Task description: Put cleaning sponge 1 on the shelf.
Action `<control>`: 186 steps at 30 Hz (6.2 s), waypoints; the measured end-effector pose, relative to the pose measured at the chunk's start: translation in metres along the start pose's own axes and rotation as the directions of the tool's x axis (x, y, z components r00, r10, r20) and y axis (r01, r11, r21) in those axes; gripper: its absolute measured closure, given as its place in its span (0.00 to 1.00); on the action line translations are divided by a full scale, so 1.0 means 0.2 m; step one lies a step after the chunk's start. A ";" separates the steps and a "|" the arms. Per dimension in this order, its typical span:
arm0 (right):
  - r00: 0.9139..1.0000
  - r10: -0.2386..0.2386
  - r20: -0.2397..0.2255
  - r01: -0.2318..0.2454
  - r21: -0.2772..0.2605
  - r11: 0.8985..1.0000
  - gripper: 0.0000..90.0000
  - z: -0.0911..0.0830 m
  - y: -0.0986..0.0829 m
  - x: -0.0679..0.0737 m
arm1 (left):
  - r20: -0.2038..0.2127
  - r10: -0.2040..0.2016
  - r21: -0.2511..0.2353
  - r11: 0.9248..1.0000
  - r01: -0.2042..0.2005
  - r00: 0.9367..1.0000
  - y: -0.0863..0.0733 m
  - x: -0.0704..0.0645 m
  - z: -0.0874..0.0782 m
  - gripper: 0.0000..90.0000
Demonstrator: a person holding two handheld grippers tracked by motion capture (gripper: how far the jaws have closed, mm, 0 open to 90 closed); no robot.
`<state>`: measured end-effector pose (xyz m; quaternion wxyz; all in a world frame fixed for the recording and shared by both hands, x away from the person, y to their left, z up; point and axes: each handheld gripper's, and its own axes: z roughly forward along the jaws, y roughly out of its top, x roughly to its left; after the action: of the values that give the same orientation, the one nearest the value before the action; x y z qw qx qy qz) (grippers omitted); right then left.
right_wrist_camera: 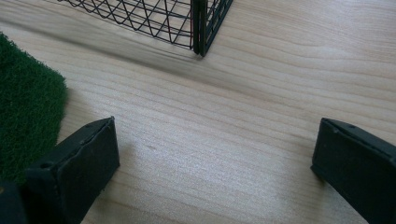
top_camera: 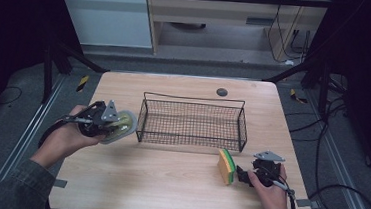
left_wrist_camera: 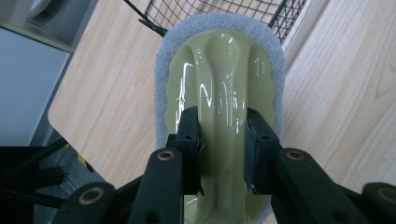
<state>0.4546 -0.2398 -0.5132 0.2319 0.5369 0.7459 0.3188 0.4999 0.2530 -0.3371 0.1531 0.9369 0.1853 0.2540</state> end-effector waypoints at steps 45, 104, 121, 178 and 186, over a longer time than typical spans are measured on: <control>1.000 0.007 0.012 -0.007 -0.001 1.000 0.01 -0.02 -0.02 -0.01 | -0.074 0.210 -0.065 0.974 -0.215 0.975 0.58 0.11 0.09 0.79; 1.000 0.000 0.007 0.000 -0.001 1.000 0.01 -0.02 -0.02 -0.01 | 0.042 0.302 0.001 0.953 -0.303 0.952 0.60 0.01 0.51 0.79; 1.000 0.001 0.007 -0.001 -0.002 1.000 0.01 -0.02 -0.02 -0.01 | 0.060 0.285 0.005 0.958 -0.286 0.957 0.58 0.01 0.55 0.79; 1.000 0.000 0.007 0.000 -0.002 1.000 0.01 -0.02 -0.02 -0.01 | 0.167 0.233 0.073 0.966 -0.248 0.958 0.54 -0.04 0.76 0.79; 1.000 0.000 0.006 0.000 -0.002 1.000 0.01 -0.02 -0.02 -0.02 | 0.167 0.219 0.075 0.969 -0.234 0.961 0.54 -0.04 0.77 0.78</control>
<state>0.4504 -0.2445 -0.5136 0.2346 0.5376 0.7450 0.3177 0.6042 0.1251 -0.4257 0.0930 0.9752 0.0758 0.1860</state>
